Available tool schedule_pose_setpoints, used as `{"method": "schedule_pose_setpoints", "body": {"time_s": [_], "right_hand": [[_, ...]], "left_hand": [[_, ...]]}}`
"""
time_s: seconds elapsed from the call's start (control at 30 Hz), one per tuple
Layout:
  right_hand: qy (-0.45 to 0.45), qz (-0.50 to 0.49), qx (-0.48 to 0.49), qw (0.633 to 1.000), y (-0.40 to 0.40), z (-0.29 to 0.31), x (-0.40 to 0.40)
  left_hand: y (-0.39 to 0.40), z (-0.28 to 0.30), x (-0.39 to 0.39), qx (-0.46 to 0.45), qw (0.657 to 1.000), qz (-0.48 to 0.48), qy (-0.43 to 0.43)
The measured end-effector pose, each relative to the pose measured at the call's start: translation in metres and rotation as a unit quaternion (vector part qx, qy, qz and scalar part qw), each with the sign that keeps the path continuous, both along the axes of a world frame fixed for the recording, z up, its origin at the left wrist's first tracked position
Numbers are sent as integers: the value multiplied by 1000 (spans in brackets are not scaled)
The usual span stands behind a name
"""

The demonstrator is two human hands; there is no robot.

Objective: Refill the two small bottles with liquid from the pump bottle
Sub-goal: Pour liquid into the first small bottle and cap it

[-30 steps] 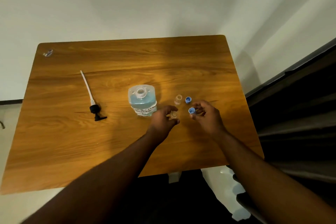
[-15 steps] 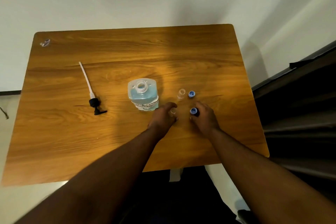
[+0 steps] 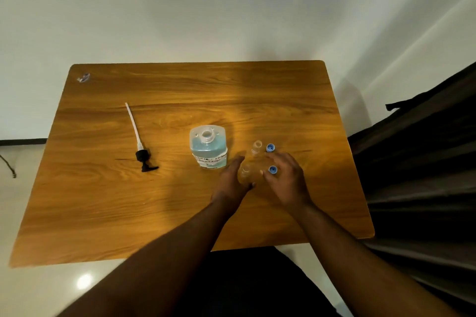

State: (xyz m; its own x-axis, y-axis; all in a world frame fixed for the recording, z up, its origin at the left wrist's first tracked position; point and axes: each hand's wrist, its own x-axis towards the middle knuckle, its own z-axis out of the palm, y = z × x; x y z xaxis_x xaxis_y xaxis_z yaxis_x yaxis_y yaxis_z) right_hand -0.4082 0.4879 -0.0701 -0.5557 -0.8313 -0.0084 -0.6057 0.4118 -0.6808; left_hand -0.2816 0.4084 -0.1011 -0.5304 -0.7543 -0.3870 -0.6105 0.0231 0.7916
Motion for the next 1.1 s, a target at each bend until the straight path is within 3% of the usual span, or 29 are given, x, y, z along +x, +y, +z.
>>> {"method": "schedule_pose_setpoints", "body": {"time_s": [0.2, 0.43, 0.6, 0.73, 0.83, 1.1], "right_hand": [[-77, 63, -72, 992, -32, 28, 4], [-136, 149, -9, 979, -57, 18, 10], [-156, 176, -29, 972, -72, 17, 29], [-221, 152, -14, 963, -85, 17, 43], [-279, 128, -7, 952, -101, 13, 53], [-227, -1, -69, 972, -119, 2, 83]], "left_hand": [[-3, 5, -17, -41, 998, 35, -37], [10, 22, 44, -110, 993, 26, 40], [-10, 59, 107, -174, 978, 76, 90], [-32, 91, 124, -117, 973, 138, 143], [-49, 95, 129, -105, 977, 108, 152], [-75, 103, 135, -88, 968, 124, 197]]}}
